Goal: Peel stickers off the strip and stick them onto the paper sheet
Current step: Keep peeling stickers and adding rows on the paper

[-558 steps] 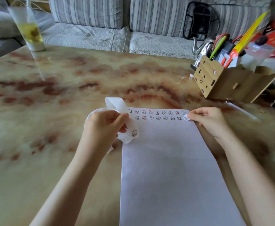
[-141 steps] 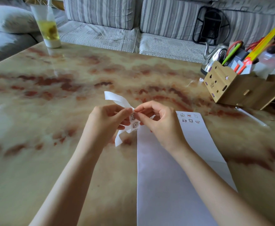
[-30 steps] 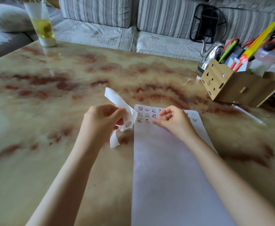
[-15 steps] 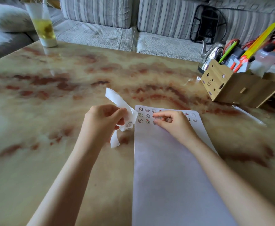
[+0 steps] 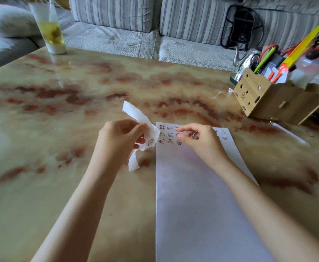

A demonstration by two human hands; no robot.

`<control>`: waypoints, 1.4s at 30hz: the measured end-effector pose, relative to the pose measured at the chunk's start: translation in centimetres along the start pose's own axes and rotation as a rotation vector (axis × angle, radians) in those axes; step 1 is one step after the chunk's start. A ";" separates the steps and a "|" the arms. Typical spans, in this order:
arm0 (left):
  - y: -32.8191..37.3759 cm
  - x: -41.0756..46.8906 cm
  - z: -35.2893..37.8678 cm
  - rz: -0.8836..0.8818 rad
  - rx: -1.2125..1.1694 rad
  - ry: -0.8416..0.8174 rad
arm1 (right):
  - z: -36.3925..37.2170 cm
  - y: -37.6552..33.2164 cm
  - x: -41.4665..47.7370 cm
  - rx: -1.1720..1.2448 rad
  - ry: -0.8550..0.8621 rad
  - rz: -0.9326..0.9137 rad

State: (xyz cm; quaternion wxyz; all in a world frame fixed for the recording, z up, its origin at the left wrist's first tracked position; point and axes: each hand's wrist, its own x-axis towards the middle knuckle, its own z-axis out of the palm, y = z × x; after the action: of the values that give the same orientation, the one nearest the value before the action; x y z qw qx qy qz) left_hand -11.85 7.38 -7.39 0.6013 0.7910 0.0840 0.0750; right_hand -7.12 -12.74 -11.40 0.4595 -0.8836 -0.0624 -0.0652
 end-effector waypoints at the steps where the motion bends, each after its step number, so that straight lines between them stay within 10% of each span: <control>1: 0.0 0.0 0.0 0.009 -0.011 -0.001 | -0.1 -0.8 -0.3 0.059 0.013 -0.036; 22: 0.5 -0.1 -0.2 0.033 -0.129 -0.074 | 1.5 -6.8 -2.0 0.353 -0.079 -0.184; 42: -0.1 -0.1 0.1 0.052 -0.009 -0.047 | 1.3 -6.4 -2.4 0.084 -0.140 -0.283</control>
State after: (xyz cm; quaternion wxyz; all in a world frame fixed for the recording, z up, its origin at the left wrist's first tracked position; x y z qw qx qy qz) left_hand -11.88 7.27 -7.52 0.6044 0.7918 0.0490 0.0726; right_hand -10.46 -8.21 -7.42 0.4770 -0.8483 -0.2206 -0.0649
